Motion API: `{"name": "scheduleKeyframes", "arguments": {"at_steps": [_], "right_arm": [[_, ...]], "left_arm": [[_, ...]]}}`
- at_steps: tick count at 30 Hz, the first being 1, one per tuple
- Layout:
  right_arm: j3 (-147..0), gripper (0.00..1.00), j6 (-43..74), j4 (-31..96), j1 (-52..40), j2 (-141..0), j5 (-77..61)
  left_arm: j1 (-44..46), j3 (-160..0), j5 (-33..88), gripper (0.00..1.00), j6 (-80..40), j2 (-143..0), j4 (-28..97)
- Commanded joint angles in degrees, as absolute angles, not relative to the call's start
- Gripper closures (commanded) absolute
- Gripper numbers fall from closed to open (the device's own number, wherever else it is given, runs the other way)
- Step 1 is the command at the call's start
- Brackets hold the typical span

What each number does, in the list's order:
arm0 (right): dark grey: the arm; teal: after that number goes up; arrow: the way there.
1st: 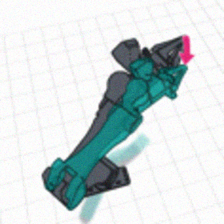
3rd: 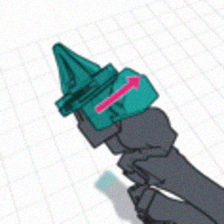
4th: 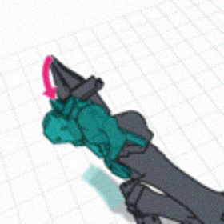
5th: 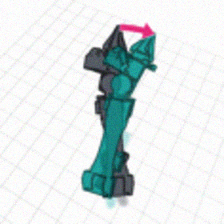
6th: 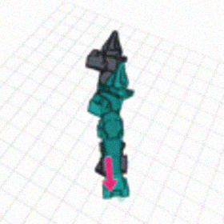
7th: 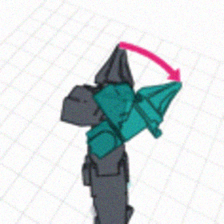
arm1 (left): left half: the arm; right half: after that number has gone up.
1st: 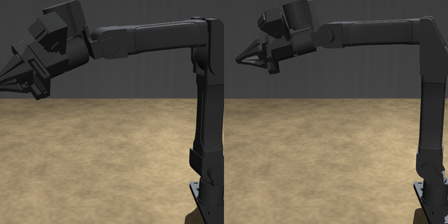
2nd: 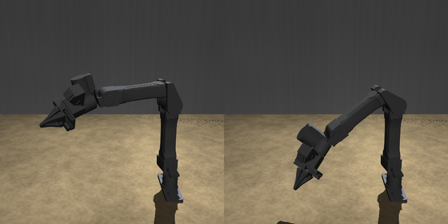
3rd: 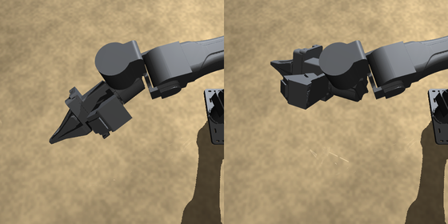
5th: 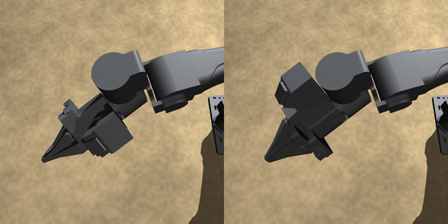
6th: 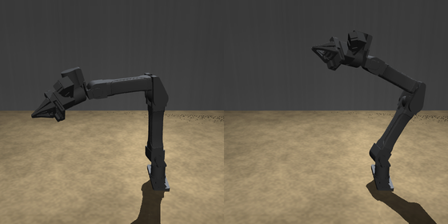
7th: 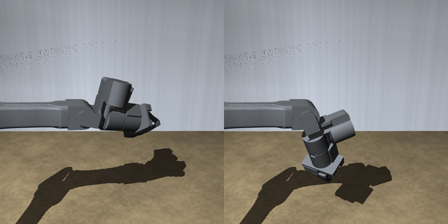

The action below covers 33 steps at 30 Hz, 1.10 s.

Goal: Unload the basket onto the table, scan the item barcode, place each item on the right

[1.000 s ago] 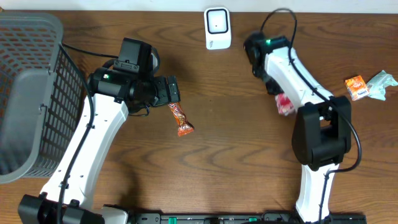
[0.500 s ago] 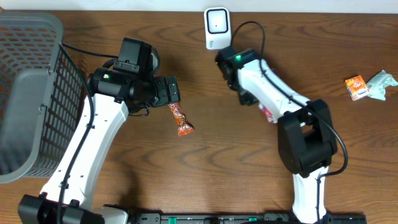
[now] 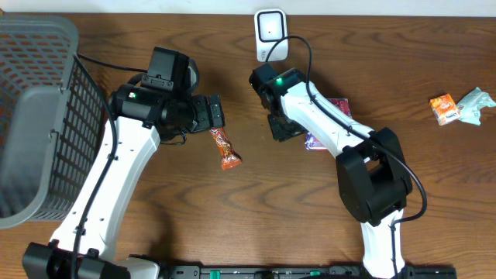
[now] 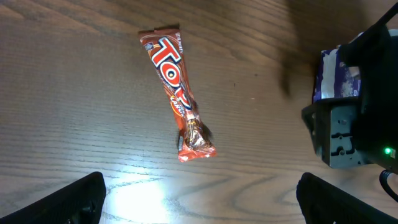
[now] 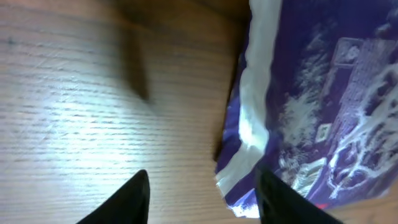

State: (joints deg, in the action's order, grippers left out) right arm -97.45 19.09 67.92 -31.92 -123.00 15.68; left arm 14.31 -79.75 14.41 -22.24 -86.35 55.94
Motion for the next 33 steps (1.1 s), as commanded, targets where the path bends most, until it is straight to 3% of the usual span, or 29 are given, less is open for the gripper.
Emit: {"name": "scheduleKeyframes", "arguments": {"at_steps": [1, 4, 6, 10, 11, 15, 18, 24, 29, 33], "right_arm": [[-99.46, 0.49, 19.66, 68.82, -30.02, -123.2, 12.56], [-105.23, 0.45, 16.53, 70.41, -24.99, -123.13, 4.25], [-107.83, 0.28, 13.85, 70.7, -22.31, -123.09, -1.34], [-112.57, 0.12, 6.17, 70.57, -15.44, -123.09, -19.81], [-113.01, 0.01, 4.47, 70.43, -13.87, -123.09, -24.16], [-113.23, 0.02, 2.26, 71.26, -8.36, -123.09, -29.69], [-113.21, 0.08, 2.26, 73.21, -4.93, -123.09, -29.3], [-111.22, 0.03, 2.24, 73.95, 1.78, -123.11, -25.8], [-106.83, 0.16, 1.34, 72.53, 5.13, -123.11, -25.85], [-101.51, 0.16, 0.54, 69.41, 6.07, -123.13, -25.82]], "left_arm": [[14.04, -79.94, 13.8, 0.02, -21.67, -85.71, 56.12], [14.04, -79.94, 13.8, 0.02, -21.67, -85.71, 56.12], [14.04, -79.94, 13.8, 0.02, -21.67, -85.71, 56.12], [14.04, -79.94, 13.8, 0.02, -21.67, -85.71, 56.12], [14.04, -79.94, 13.8, 0.02, -21.67, -85.71, 56.12], [14.04, -79.94, 13.8, 0.02, -21.65, -85.71, 56.12], [14.04, -79.94, 13.8, 0.02, -21.67, -85.71, 56.12], [14.04, -79.94, 13.8, 0.02, -21.67, -85.71, 56.12], [14.04, -79.94, 13.8, 0.02, -21.67, -85.71, 56.12], [14.04, -79.94, 13.82, 0.02, -21.67, -85.71, 56.12]]}}
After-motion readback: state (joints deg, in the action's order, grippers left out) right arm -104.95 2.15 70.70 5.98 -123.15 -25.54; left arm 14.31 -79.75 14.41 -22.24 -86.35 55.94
